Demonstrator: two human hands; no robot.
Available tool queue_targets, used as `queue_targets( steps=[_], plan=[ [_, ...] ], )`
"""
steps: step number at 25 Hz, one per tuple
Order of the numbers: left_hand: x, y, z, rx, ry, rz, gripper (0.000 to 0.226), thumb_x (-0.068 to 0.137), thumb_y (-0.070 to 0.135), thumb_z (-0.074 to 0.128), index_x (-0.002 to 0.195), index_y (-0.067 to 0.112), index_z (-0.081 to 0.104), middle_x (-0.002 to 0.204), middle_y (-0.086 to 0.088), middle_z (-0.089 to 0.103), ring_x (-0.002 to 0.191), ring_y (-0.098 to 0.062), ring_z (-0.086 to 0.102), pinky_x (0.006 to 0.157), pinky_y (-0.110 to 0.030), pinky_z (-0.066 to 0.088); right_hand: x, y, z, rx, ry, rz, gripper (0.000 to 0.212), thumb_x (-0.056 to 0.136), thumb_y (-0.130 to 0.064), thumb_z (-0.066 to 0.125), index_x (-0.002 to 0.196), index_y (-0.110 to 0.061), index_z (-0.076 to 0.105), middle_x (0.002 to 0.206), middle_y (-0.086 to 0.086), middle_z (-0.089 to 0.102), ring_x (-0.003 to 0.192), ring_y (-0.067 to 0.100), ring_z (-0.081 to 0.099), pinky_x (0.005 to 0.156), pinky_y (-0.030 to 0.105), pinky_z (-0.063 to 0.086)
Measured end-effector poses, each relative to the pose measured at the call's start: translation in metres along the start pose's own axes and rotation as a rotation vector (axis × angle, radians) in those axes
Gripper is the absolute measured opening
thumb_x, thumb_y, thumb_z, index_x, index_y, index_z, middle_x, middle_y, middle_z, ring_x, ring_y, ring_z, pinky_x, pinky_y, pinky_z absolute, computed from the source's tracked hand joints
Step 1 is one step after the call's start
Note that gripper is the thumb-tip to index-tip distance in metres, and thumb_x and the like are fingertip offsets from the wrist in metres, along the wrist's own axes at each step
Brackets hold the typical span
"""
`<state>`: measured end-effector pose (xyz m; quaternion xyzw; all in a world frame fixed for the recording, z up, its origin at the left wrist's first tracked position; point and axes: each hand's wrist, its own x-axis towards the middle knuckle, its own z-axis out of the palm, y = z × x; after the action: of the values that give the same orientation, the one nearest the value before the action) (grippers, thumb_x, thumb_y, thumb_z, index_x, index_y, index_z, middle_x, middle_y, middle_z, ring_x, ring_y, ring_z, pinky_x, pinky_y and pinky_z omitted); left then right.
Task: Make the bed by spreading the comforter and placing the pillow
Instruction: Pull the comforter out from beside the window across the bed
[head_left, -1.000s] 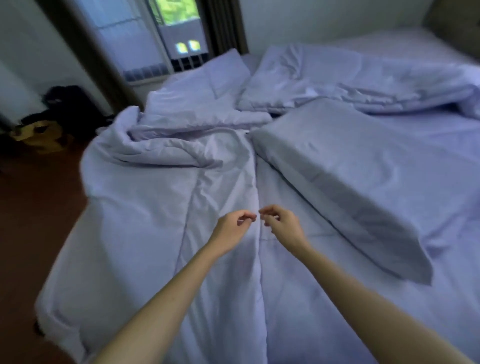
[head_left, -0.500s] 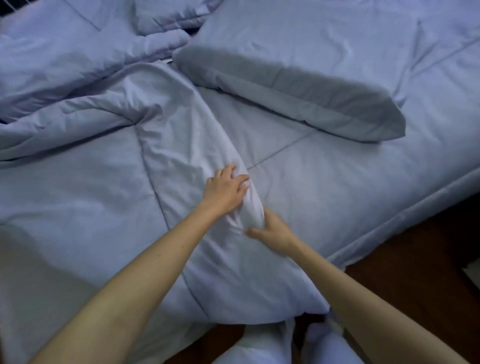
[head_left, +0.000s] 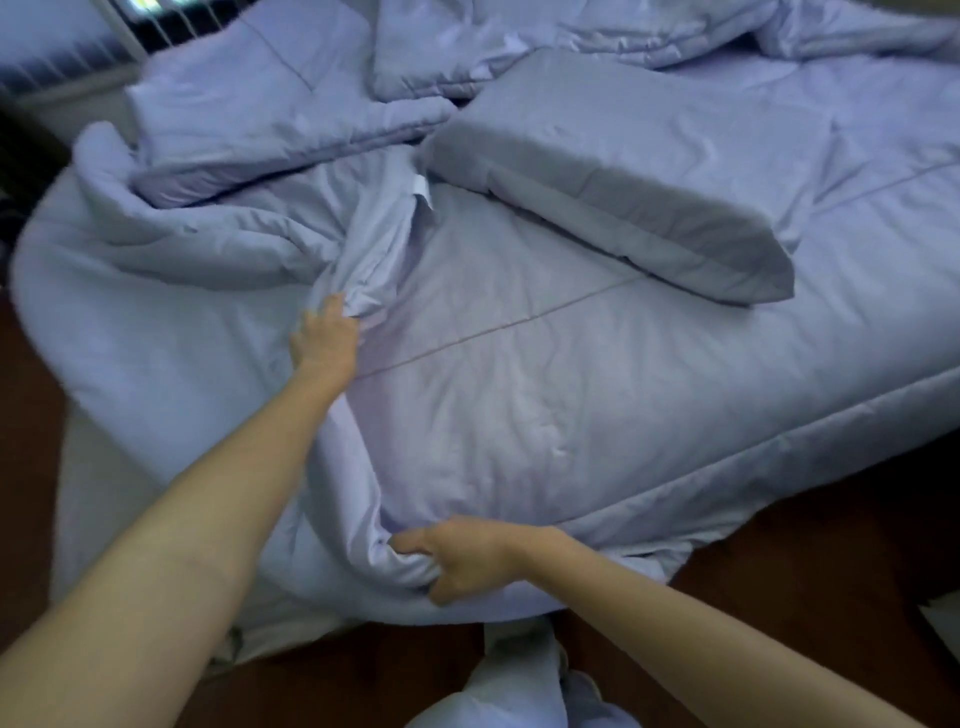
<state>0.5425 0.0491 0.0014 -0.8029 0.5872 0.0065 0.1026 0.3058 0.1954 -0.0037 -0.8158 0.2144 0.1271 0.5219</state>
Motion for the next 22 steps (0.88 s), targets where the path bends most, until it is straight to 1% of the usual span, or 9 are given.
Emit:
queue_targets(
  steps=[2,4,7,9,11,13,15,19,22],
  plan=[
    [-0.045,-0.058,-0.013,-0.065,0.172,-0.14,0.034,0.092,0.012,0.05,0.126,0.013,0.052,0.134,-0.01,0.047,0.111,-0.041,0.048,0.088,-0.048,0.047,0.001,-0.009,0.024,-0.14,-0.037,0.014,0.054,0.085,-0.018,0.059,0.131,-0.027,0.031,0.096,0.01,0.055,0.087,0.032,0.052,0.07,0.039,0.042],
    [-0.105,-0.115,-0.024,-0.109,0.286,-0.291,0.032,0.09,0.005,0.05,0.122,0.012,0.053,0.127,-0.013,0.047,0.106,-0.043,0.049,0.082,-0.051,0.047,0.008,-0.01,0.047,-0.261,-0.015,0.038,0.073,0.086,-0.027,0.06,0.145,-0.024,0.018,0.121,0.019,0.055,0.103,0.038,0.053,0.083,0.041,0.043],
    [-0.213,-0.183,-0.01,-0.189,0.355,-0.554,0.034,0.087,0.005,0.052,0.12,0.012,0.055,0.129,-0.015,0.04,0.104,-0.047,0.049,0.083,-0.052,0.046,0.023,-0.009,0.063,-0.258,0.047,0.04,0.071,0.082,-0.035,0.064,0.143,-0.025,0.028,0.129,0.013,0.057,0.114,0.034,0.055,0.092,0.038,0.044],
    [-0.281,-0.213,0.022,-0.241,0.277,-0.742,0.036,0.091,0.011,0.049,0.126,0.011,0.053,0.131,-0.018,0.037,0.107,-0.048,0.049,0.089,-0.052,0.045,0.031,-0.011,0.066,-0.175,0.122,0.076,0.058,0.084,-0.033,0.063,0.137,-0.024,0.04,0.12,0.008,0.063,0.11,0.03,0.059,0.093,0.036,0.045],
    [-0.335,-0.233,0.068,-0.269,0.012,-0.929,0.042,0.093,0.021,0.05,0.134,0.013,0.047,0.137,-0.019,0.037,0.116,-0.045,0.048,0.095,-0.048,0.044,0.039,-0.014,0.067,-0.118,0.186,0.132,0.053,0.088,-0.027,0.058,0.138,-0.019,0.041,0.125,0.008,0.06,0.114,0.028,0.057,0.097,0.035,0.044],
    [-0.363,-0.239,0.107,-0.31,-0.26,-0.996,0.061,0.088,0.032,0.059,0.143,0.015,0.038,0.144,-0.016,0.039,0.126,-0.033,0.047,0.101,-0.037,0.042,0.048,-0.015,0.063,-0.146,0.263,0.183,0.056,0.09,-0.025,0.057,0.141,-0.014,0.037,0.138,0.012,0.047,0.125,0.03,0.048,0.104,0.037,0.039],
    [-0.357,-0.235,0.117,-0.289,-0.486,-0.896,0.055,0.084,0.028,0.058,0.135,0.012,0.048,0.134,-0.014,0.053,0.119,-0.026,0.055,0.095,-0.029,0.045,0.056,-0.017,0.053,-0.112,0.375,0.245,0.058,0.089,-0.024,0.058,0.141,-0.011,0.037,0.143,0.015,0.041,0.129,0.031,0.043,0.107,0.036,0.036],
    [-0.301,-0.193,0.101,-0.249,-0.228,-0.434,0.041,0.087,0.026,0.051,0.127,0.015,0.05,0.134,-0.012,0.048,0.117,-0.035,0.052,0.093,-0.04,0.047,0.08,-0.012,0.036,-0.031,0.48,0.405,0.058,0.088,-0.028,0.056,0.14,-0.008,0.039,0.144,0.017,0.041,0.128,0.032,0.045,0.104,0.034,0.036],
    [-0.25,-0.144,0.086,-0.153,-0.144,-0.037,0.058,0.085,0.021,0.056,0.141,0.023,0.039,0.147,-0.007,0.035,0.132,-0.029,0.04,0.104,-0.04,0.036,0.104,-0.011,0.033,0.03,0.549,0.462,0.058,0.089,-0.026,0.056,0.141,-0.008,0.038,0.145,0.016,0.042,0.129,0.032,0.045,0.103,0.033,0.036]
  ],
)
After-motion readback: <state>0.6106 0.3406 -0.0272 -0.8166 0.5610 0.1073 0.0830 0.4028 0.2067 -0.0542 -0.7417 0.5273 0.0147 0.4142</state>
